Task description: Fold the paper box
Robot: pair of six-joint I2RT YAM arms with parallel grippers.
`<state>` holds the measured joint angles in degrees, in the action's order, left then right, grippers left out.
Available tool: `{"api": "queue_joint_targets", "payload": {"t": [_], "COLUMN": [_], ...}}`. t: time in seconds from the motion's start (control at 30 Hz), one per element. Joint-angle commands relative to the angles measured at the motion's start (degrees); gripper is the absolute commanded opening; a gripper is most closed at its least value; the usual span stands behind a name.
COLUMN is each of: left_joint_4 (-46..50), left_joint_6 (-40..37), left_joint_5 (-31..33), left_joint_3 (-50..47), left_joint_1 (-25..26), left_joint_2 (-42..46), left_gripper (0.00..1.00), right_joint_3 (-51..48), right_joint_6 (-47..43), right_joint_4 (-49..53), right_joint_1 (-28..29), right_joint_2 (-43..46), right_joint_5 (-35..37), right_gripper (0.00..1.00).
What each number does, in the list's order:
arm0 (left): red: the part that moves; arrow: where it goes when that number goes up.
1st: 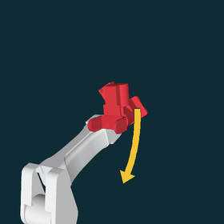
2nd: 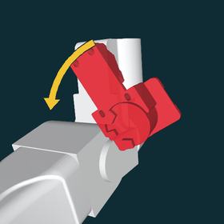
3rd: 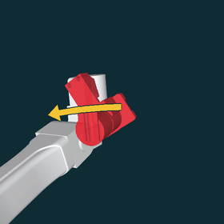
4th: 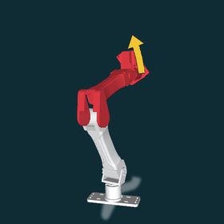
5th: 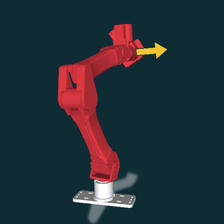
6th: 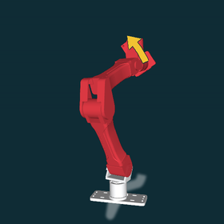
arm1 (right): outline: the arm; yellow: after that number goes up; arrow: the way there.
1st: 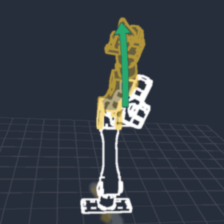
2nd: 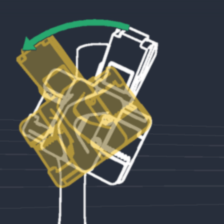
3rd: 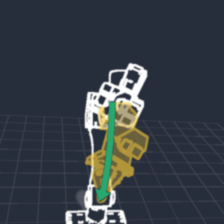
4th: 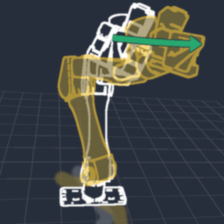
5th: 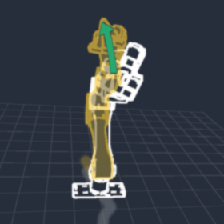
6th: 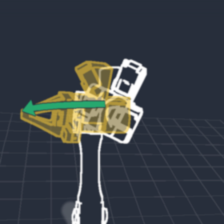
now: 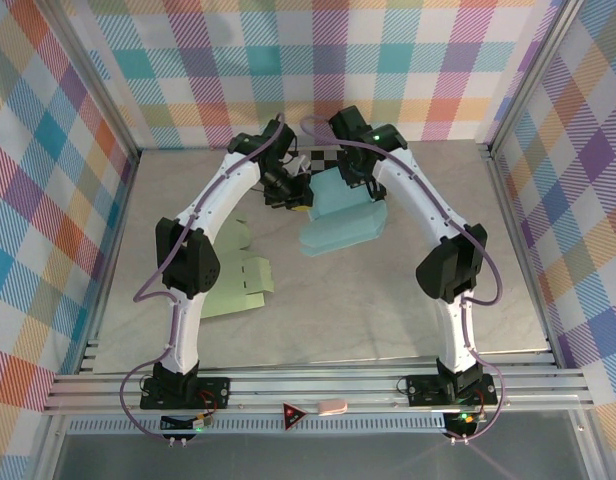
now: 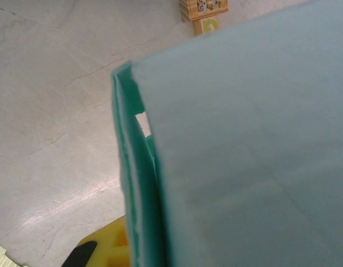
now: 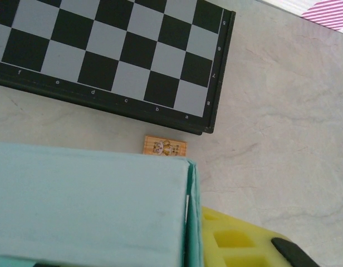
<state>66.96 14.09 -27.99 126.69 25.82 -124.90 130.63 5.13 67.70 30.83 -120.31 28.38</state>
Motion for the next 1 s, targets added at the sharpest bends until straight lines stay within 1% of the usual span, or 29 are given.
{"api": "queue_joint_targets", "payload": {"t": [0.0, 0.07, 0.2, 0.3, 0.53, 0.6, 0.67, 0.7, 0.77, 0.8, 0.9, 0.97], "left_joint_4": [0.95, 0.98, 1.21, 1.17, 1.9, 1.77, 1.74, 1.78, 1.99, 1.99, 1.38, 0.52], "left_joint_6": [-1.52, -1.49, -1.45, -1.09, -0.75, -0.57, -0.39, -0.29, 0.34, 0.73, 2.35, 3.64], "left_joint_5": [-2.94, -2.81, -2.44, -2.36, -1.82, -1.77, -1.52, -1.34, -0.68, -0.56, -0.49, -0.65], "left_joint_3": [2.2, 2.4, 2.59, 2.76, 4.09, 4.16, 4.17, 4.18, 4.26, 4.22, 3.96, 3.66], "left_joint_1": [1.15, 1.19, 1.25, 1.41, 1.6, 1.6, 1.6, 1.59, 1.52, 1.44, 1.1, 0.73], "left_joint_2": [1.68, 1.68, 1.68, 1.57, 0.82, 0.71, 0.71, 0.64, 0.47, 0.41, 0.38, 0.46], "left_gripper": [0.0, 0.0, 0.0, 0.0, 0.0, 0.0, 0.0, 0.0, 0.0, 0.0, 0.0, 0.0], "right_joint_3": [1.99, 1.99, 2.08, 2.04, 2.0, 2.0, 2.0, 2.08, 2.24, 2.25, 1.74, -0.3], "right_joint_6": [0.85, 1.18, 1.46, 1.82, 2.17, 2.07, 1.95, 1.91, 2.02, 2.14, 3.75, 4.62], "right_joint_4": [-0.47, -0.54, -0.22, 0.31, 1.47, 1.27, 1.1, 1.09, 1.2, 1.33, 2.69, 2.45], "right_joint_1": [0.27, 0.33, 0.33, 0.5, 1.95, 2.3, 2.35, 2.31, 2.28, 2.26, 1.81, 1.6], "right_joint_2": [-1.1, -1.15, -0.95, -1.1, -2.28, -2.44, -2.37, -2.18, -1.51, -1.04, 0.13, 1.51], "right_joint_5": [1.81, 2.22, 3.28, 5.72, 15.86, 16.87, 15.71, 14.33, 11.62, 9.11, 5.1, 2.99], "right_gripper": [0.19, 0.1, 0.04, 0.0, 0.0, 0.0, 0.0, 0.01, 0.11, 0.16, 0.26, 0.31]}}
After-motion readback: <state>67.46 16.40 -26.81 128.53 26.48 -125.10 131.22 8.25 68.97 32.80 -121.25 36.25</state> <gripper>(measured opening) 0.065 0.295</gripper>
